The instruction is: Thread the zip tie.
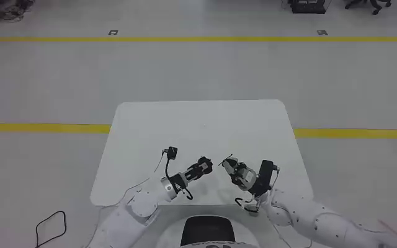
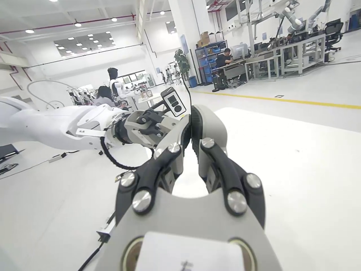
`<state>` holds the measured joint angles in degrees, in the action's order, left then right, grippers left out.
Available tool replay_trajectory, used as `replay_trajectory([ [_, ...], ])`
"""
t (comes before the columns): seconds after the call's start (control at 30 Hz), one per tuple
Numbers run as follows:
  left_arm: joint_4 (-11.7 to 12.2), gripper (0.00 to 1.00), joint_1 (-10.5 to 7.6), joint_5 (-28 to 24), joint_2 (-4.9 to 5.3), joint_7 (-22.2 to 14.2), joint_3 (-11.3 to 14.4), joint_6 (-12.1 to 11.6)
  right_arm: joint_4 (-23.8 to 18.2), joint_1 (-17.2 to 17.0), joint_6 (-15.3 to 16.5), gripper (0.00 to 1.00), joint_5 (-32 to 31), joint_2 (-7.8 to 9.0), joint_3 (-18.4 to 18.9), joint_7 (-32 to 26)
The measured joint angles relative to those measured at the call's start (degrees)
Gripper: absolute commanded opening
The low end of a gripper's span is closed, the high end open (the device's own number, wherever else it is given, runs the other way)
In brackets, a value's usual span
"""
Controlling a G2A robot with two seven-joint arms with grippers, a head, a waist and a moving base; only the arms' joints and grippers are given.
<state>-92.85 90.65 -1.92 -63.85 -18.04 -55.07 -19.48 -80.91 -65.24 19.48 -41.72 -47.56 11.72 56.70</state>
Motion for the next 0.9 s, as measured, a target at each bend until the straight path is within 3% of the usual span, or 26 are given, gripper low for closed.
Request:
replay_trajectory([
  [0.23,0.53,0.0,0.1,0.45,-0.06,0.49,-0.2,0.0,0.91,1.16,0.0,0.0,-0.15,-1.0,-1.91,2.1],
  [0.5,0.27,0.0,0.32,1.11,-0.04,0.54,-0.09,0.0,0.91,1.2,-0.02,0.0,-0.22,-1.02,-1.96,2.2],
  [0.67,0.28,0.0,0.31,1.11,-0.04,0.54,-0.09,0.0,0.36,0.07,-1.83,0.0,-1.81,-1.45,0.03,0.35],
  [0.9,0.28,0.0,0.31,1.11,-0.04,0.54,-0.09,0.0,1.31,-1.84,-1.11,0.0,-3.52,-2.61,3.03,-0.31],
])
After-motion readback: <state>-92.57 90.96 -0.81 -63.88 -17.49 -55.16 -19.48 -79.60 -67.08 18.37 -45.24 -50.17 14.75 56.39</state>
